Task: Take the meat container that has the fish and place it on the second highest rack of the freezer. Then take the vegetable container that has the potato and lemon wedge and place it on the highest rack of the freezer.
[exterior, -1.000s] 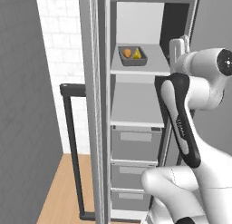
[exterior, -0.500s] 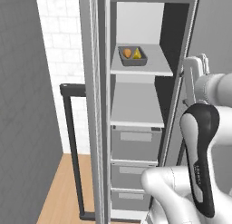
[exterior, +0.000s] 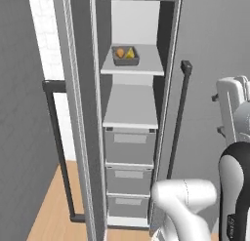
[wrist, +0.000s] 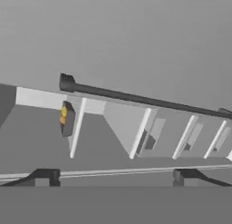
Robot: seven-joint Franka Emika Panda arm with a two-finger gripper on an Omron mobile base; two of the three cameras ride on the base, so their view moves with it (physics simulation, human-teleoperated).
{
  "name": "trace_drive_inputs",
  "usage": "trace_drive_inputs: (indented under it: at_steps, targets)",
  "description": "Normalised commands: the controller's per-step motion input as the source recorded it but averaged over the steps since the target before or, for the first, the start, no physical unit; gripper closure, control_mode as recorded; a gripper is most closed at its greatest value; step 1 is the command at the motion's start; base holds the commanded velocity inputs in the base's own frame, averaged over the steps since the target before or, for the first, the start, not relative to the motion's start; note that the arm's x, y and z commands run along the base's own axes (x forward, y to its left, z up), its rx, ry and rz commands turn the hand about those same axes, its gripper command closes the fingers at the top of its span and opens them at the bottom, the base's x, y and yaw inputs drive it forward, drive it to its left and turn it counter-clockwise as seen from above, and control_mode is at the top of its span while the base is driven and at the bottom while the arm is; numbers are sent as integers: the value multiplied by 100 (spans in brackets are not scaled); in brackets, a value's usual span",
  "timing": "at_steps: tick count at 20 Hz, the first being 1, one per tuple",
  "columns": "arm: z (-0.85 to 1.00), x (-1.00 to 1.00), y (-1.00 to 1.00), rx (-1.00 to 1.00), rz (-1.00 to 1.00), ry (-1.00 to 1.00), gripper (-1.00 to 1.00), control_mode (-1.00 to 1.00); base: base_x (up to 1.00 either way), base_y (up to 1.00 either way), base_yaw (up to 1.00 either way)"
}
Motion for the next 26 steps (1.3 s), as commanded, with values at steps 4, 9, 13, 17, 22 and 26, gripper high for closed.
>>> trace_drive_inputs:
  at_steps: [4,9,13,17,22,26]
  targets:
    - [0,0,0,0,0,0,-100,100,-100,-100,-8]
    - [0,0,0,0,0,0,-100,100,-67,-100,-14]
    - [0,0,0,0,0,0,-100,100,-36,-100,-18]
    - [0,0,0,0,0,0,-100,100,-16,-100,-13]
    - [0,0,0,0,0,0,-100,100,0,-100,-5]
    - [0,0,0,0,0,0,-100,100,0,-100,-2]
